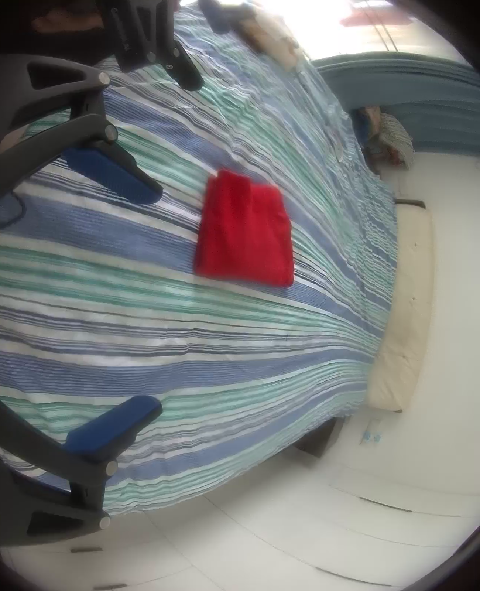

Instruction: Fold small clothes

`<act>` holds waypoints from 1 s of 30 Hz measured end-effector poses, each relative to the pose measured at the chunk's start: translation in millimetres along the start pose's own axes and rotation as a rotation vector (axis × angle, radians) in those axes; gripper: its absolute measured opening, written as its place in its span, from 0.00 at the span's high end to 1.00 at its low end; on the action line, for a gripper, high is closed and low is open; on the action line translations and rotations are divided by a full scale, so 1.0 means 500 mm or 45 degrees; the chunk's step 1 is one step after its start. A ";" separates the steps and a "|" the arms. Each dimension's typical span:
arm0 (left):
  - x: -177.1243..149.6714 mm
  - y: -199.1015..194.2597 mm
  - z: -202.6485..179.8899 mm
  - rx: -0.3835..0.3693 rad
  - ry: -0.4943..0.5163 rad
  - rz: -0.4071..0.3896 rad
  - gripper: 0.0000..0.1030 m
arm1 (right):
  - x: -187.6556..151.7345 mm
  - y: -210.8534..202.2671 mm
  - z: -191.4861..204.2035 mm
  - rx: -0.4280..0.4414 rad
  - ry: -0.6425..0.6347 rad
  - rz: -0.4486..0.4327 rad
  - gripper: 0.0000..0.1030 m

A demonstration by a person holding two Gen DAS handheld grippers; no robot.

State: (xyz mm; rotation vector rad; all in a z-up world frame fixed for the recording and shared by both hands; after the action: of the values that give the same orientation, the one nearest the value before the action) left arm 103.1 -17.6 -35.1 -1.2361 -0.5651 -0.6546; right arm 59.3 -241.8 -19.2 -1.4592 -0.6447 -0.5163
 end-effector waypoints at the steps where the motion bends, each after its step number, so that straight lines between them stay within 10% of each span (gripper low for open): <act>1: 0.002 -0.006 0.001 -0.006 -0.007 -0.004 0.00 | 0.002 -0.004 0.003 0.006 0.000 -0.004 0.01; 30: -0.008 -0.040 -0.003 0.007 0.026 0.066 0.00 | 0.027 -0.073 0.022 0.046 -0.013 -0.040 0.01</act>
State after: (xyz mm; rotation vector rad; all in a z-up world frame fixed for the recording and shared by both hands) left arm 85.9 -22.6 -24.8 -1.2341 -0.5164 -0.6213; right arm 43.4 -231.9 16.7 -1.4201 -0.6829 -0.5195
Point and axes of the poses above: each gripper's, at about its wrist camera, not at the fingertips, and y roughly the way its jaws point, z to its left, x to its top, the point moved 8 cm from there along y, roughly the way its jaws point, and after that the axes turned 11 degrees about x, right-handed, at the moved point
